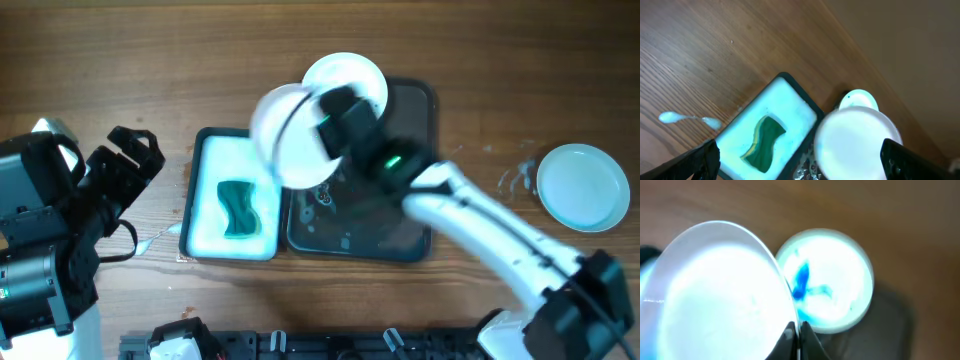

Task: Clean dirty plates on tray and stack at the side
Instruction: 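Carry the plate right and stack it on the clean plate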

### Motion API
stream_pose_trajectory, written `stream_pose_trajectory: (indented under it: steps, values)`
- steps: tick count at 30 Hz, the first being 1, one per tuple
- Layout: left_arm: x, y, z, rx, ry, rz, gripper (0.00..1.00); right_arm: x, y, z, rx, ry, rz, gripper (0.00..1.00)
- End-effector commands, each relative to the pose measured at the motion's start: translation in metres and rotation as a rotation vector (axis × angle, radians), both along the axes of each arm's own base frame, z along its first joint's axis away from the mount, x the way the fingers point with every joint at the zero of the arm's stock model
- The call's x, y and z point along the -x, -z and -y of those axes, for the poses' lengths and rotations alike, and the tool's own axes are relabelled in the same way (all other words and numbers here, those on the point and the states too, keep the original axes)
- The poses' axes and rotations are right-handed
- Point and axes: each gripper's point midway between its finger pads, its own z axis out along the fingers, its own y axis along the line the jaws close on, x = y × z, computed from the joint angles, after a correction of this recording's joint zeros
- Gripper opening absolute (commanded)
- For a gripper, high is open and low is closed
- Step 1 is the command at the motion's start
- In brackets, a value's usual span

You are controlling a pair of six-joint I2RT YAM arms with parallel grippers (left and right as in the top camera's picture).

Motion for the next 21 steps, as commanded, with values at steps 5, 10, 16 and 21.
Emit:
stream_pose_trajectory:
  steps: [5, 10, 16, 21]
  values:
    - [-0.001, -0.005, -0.001, 0.009, -0.008, 0.015, 1.00, 0.003, -0.009, 0.275, -0.548, 0.779, -0.279, 0.04]
    - [-0.001, -0.005, -0.001, 0.009, -0.008, 0.015, 1.00, 0.072, 0.045, 0.426, -0.539, 1.181, -0.399, 0.04]
    - [-0.001, -0.005, -0.001, 0.009, -0.008, 0.014, 1.00, 0.112, 0.097, 0.463, -0.416, 1.308, -0.572, 0.04]
    - [-0.001, -0.005, -0.001, 0.009, -0.008, 0.014, 1.00, 0.145, 0.099, 0.499, -0.278, 1.503, -0.568, 0.04]
